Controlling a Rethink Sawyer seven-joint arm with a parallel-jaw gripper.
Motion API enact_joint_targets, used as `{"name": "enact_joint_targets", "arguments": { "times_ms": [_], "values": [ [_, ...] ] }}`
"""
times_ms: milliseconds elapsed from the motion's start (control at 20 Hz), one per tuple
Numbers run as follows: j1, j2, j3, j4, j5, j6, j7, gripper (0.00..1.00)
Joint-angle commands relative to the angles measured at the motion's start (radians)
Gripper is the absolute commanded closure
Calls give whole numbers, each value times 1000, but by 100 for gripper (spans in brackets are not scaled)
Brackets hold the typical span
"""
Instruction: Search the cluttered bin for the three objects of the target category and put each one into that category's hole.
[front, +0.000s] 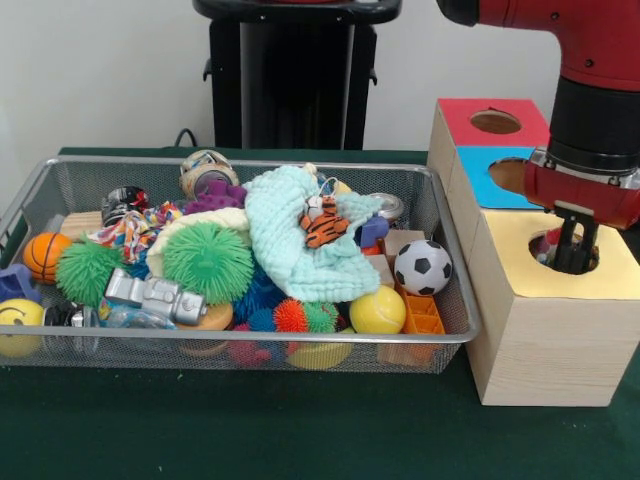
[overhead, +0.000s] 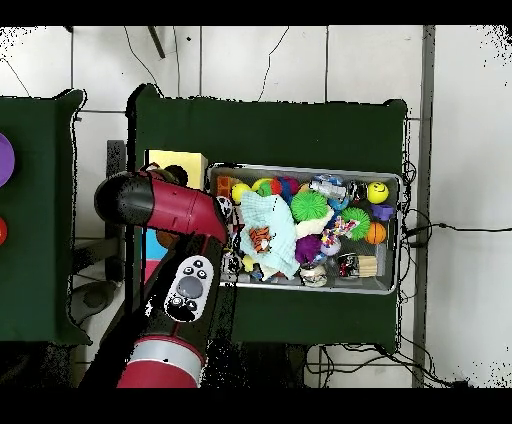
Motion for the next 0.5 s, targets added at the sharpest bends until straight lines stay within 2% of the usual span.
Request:
{"name": "enact_joint_targets", "arguments": {
  "times_ms": [50, 300, 400, 500],
  "values": [
    [5, 31, 32, 40, -30, 66, 172, 100],
    [2, 58, 4, 12, -41, 78, 165, 100],
    [-10, 73, 19, 13, -38, 46, 153, 100],
    [-20, 81, 35, 15, -33, 55, 147, 100]
  ]
}}
